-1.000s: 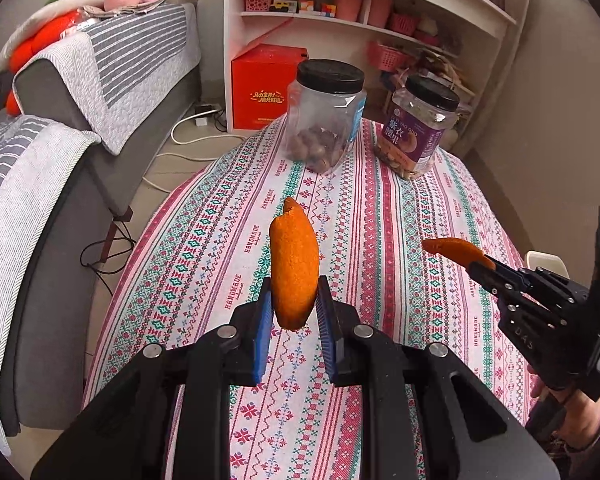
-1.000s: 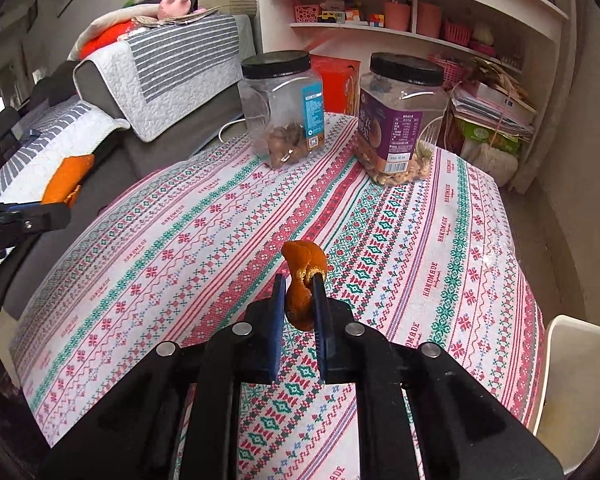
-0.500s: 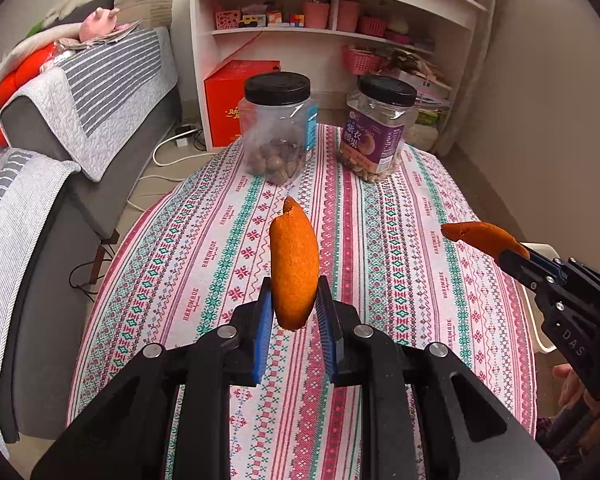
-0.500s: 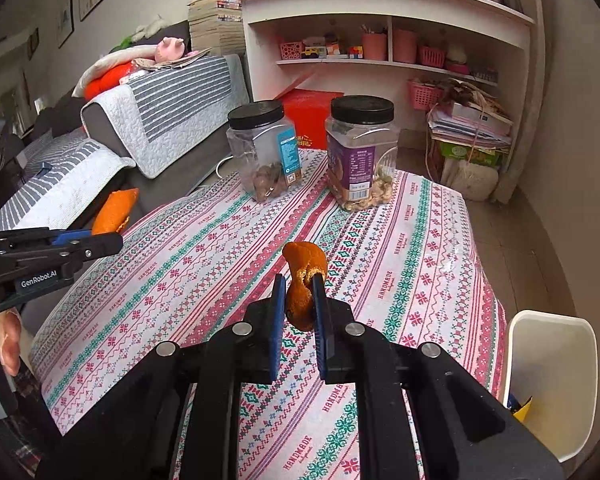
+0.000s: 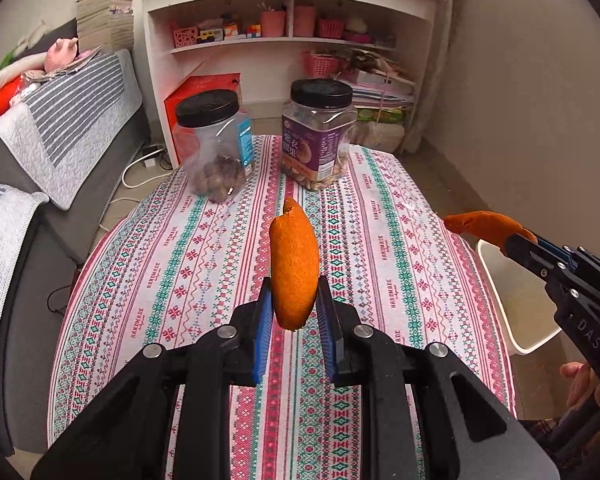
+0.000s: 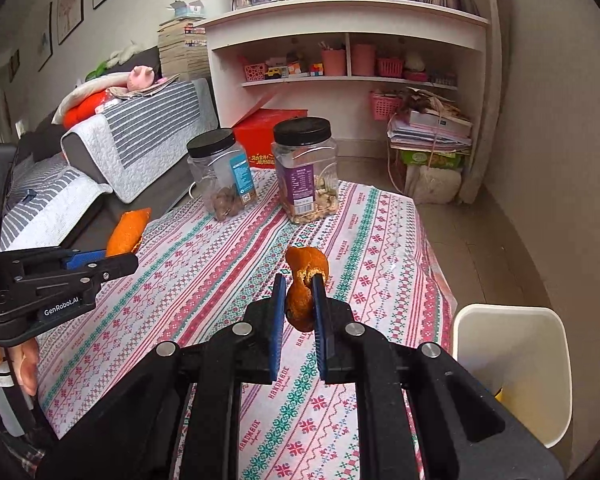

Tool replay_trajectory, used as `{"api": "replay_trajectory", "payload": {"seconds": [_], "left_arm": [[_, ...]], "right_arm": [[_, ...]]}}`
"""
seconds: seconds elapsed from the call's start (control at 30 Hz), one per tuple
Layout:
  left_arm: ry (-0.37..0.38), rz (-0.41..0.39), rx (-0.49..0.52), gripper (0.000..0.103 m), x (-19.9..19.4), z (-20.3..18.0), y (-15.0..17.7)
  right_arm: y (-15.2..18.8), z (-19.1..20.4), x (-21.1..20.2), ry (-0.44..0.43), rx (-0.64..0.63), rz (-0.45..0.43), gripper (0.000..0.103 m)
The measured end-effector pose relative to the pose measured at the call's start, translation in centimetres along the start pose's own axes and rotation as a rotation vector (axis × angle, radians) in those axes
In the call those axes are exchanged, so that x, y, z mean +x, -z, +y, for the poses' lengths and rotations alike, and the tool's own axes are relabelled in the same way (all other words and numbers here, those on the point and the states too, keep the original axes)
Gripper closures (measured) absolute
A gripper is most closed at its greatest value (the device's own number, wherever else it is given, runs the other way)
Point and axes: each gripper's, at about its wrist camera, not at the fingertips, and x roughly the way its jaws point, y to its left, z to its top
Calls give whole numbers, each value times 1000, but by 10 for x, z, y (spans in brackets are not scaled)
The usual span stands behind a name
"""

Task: Collect trash
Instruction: 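Carry both orange peels with both tools over the white bin, then open both tools over the bin to drop the orange peels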

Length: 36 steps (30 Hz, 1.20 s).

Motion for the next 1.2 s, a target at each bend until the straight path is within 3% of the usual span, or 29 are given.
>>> {"api": "replay_trajectory", "payload": {"seconds": [0.4, 1.03, 1.07, 1.1, 1.13, 1.2], "left_arm": [[41, -12, 68, 82, 2, -52, -4], [147, -13, 205, 82, -2, -153, -1], [160, -10, 208, 82, -2, -160, -1], [174, -7, 211, 82, -2, -167, -2], [187, -6, 216, 82, -2, -173, -2], [208, -10, 233, 82, -3, -188, -3]], "right_arm": [[8, -39, -25, 57, 49, -20, 91], [28, -156, -76, 259, 224, -43, 89], [31, -164, -78, 276, 244, -35, 87], [33, -172, -82, 293, 265, -35, 76], [36, -180, -86, 306, 287, -35, 58], [42, -192, -95, 339, 320, -49, 38]]}}
